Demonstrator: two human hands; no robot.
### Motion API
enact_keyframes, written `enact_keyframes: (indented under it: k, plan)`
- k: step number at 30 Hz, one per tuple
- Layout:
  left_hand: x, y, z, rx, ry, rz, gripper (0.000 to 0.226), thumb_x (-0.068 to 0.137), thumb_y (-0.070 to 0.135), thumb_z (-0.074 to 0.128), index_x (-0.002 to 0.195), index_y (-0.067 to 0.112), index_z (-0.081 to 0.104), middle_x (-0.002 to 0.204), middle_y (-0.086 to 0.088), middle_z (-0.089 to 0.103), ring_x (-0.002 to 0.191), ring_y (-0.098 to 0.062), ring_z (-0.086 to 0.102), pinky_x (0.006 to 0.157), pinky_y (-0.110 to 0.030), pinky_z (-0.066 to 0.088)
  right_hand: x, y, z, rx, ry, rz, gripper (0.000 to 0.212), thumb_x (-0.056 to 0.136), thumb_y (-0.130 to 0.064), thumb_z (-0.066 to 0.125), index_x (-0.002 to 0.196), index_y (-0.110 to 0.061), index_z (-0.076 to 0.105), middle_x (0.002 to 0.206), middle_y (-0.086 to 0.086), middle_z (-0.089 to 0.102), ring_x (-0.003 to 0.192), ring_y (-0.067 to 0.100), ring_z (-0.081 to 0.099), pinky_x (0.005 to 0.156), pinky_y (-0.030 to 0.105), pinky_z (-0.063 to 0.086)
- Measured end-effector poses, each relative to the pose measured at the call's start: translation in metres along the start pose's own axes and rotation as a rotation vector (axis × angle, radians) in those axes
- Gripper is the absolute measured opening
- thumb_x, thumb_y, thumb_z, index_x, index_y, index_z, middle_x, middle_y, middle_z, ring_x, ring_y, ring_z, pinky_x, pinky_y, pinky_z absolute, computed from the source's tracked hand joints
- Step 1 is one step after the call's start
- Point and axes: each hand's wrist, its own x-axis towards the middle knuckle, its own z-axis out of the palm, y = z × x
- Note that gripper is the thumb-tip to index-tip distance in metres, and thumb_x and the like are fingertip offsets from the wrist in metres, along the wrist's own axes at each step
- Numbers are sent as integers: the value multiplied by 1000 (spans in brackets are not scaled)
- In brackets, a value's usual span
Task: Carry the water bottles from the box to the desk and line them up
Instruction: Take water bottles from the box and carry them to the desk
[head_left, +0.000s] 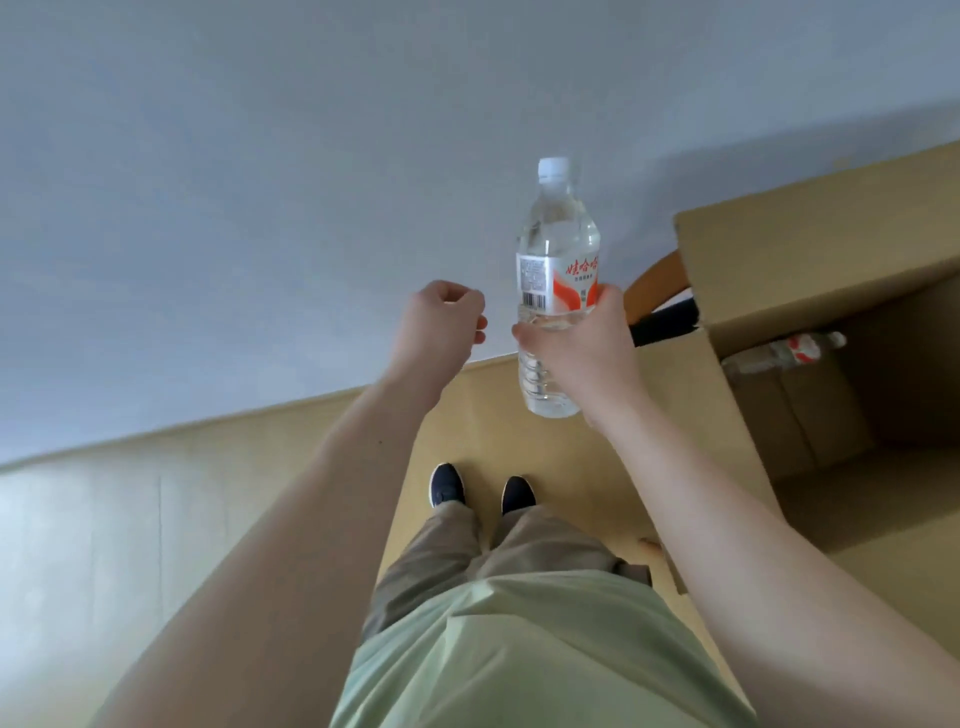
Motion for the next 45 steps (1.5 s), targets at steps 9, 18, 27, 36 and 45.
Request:
enact_keyframes:
  k: [9,18,27,36,45]
  plan:
    - [-46,-90,-83,-194,266,-127,12,94,26,54,98,23,65,88,4,74,75,-8,71,84,-39,59,-48,2,87,-173,-320,-108,64,69,-31,87,117,-28,45,96,-17,65,78,-14,63,58,9,43]
    - [-114,-181,-196,-368,501,-150,12,96,27,55,97,22,67,90,2,74,76,-8,71,84,-39,60,-134,-21,195,-290,-559,-279,48,69,-27,88,98,-37,51,95,-16,69,87,-1,66,69,20,46]
    - [-190,-290,-307,-516,661,-204,11,98,27,56,101,22,65,92,1,74,80,-10,72,82,-36,59,-251,-25,309,-394,-806,-363,49,69,-28,90,97,-37,51,100,-14,68,96,6,66,78,23,50]
    - [-246,-366,-387,-675,863,-247,10,100,27,57,100,21,65,91,-1,74,82,-15,72,81,-38,58,-337,-34,405,-496,-1062,-442,59,71,-28,89,119,-29,54,111,-10,69,107,13,66,98,40,54]
    - [-273,-429,-477,-804,1031,-344,10,103,26,56,101,19,62,95,-5,72,84,-17,70,80,-37,56,-398,-57,526,-594,-1263,-509,61,71,-30,90,122,-29,56,111,-13,69,106,11,66,90,33,55]
